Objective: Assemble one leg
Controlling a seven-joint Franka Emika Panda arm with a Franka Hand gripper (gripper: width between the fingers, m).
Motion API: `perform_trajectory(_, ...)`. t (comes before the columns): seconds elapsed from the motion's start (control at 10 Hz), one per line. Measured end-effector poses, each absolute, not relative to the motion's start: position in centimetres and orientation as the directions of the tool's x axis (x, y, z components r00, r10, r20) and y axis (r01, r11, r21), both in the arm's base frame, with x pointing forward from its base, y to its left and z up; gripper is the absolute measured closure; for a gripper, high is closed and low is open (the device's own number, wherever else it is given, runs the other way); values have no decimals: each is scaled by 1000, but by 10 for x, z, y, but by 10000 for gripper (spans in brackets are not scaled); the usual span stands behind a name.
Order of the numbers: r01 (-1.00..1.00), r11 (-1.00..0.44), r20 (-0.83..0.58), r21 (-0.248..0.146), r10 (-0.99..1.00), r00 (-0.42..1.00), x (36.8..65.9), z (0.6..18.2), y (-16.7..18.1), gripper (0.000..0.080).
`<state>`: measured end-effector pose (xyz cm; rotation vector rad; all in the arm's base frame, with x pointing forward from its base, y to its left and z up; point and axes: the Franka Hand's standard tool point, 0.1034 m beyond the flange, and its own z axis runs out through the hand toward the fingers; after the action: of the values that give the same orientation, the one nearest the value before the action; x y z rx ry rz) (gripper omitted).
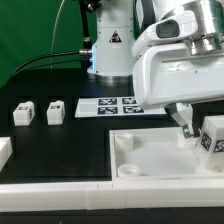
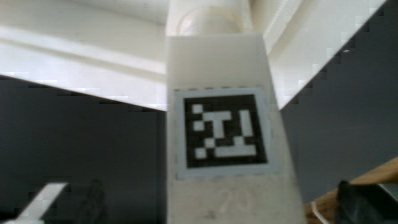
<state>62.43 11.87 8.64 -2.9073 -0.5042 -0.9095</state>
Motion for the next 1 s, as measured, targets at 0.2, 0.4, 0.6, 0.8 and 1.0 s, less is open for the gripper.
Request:
perform_trajectory(0.2, 324, -945, 565, 47, 292, 772, 627, 88, 119, 150)
perform_trajectory(0.4, 331, -942, 557, 51, 303, 774, 632, 91, 117, 150)
perform_trajectory(0.6, 334, -941, 544, 51, 306, 781, 637, 93, 115, 150)
perform_trajectory(0.8, 342, -939, 501, 39, 314, 806, 635, 91, 116, 150)
perform_trajectory(1.0, 354, -935, 313, -23, 330, 891, 628, 88, 127, 150)
